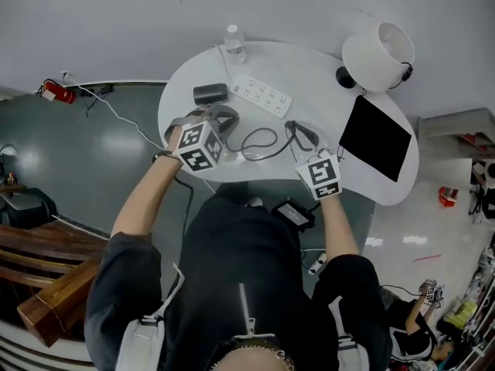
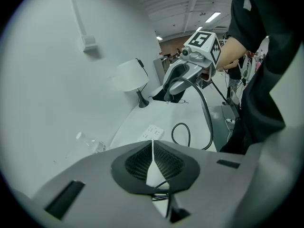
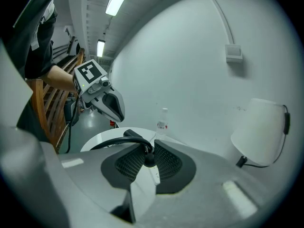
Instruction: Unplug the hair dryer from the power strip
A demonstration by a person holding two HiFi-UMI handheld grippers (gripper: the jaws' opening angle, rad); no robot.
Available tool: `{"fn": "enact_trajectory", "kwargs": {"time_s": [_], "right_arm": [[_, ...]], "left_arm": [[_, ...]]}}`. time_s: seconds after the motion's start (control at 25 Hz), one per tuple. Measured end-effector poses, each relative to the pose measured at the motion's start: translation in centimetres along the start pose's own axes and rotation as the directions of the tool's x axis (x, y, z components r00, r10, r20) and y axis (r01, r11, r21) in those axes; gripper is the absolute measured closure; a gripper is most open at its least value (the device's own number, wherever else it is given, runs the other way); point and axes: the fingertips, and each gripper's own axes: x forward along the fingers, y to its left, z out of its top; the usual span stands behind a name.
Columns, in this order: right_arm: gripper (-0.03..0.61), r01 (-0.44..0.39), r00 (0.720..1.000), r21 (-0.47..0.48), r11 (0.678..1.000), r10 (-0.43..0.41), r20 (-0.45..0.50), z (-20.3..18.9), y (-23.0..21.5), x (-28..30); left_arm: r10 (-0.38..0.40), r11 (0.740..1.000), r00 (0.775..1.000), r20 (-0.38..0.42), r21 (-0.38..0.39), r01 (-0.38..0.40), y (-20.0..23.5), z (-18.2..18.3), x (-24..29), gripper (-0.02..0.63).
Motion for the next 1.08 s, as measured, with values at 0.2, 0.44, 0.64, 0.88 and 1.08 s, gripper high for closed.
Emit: {"fn": "enact_trajectory", "kwargs": {"time_s": [0.2,0.44,0.64,0.88,1.08], "right_arm": [[0.523,-0.005,1.000,-0.020,1.000,0.005,0.010,0.0,0.9,-1.2],[0.523,-0.003,1.000,-0.037,0.999,0.004,0.018,0.1,2.4,-2.9],[0.523,-0.005,1.000,-0.043,0.999,0.005,0.017,-0.1,3.0,-3.6],[0.523,-0.009,1.000,-0.038,0.999,0.010,0.019,0.0,3.4,-3.3],[0.523,-0.006,1.000,-0.042,0.999,0.007,0.017,-0.1,4.2,-3.4]], "left_arm": [[0.032,0.999,0.999,-0.004,-0.010,-0.032,-1.4,-0.1,-1.0,0.594],[0.054,0.998,0.998,-0.011,-0.012,-0.054,-3.0,-0.2,-2.6,0.593],[0.053,0.998,0.998,-0.013,-0.013,-0.054,-4.0,-0.2,-3.0,0.592],[0.049,0.999,0.999,-0.018,-0.016,-0.050,-4.2,-0.8,-3.2,0.593],[0.050,0.999,0.999,-0.016,-0.015,-0.050,-4.8,-1.2,-3.5,0.592]]}}
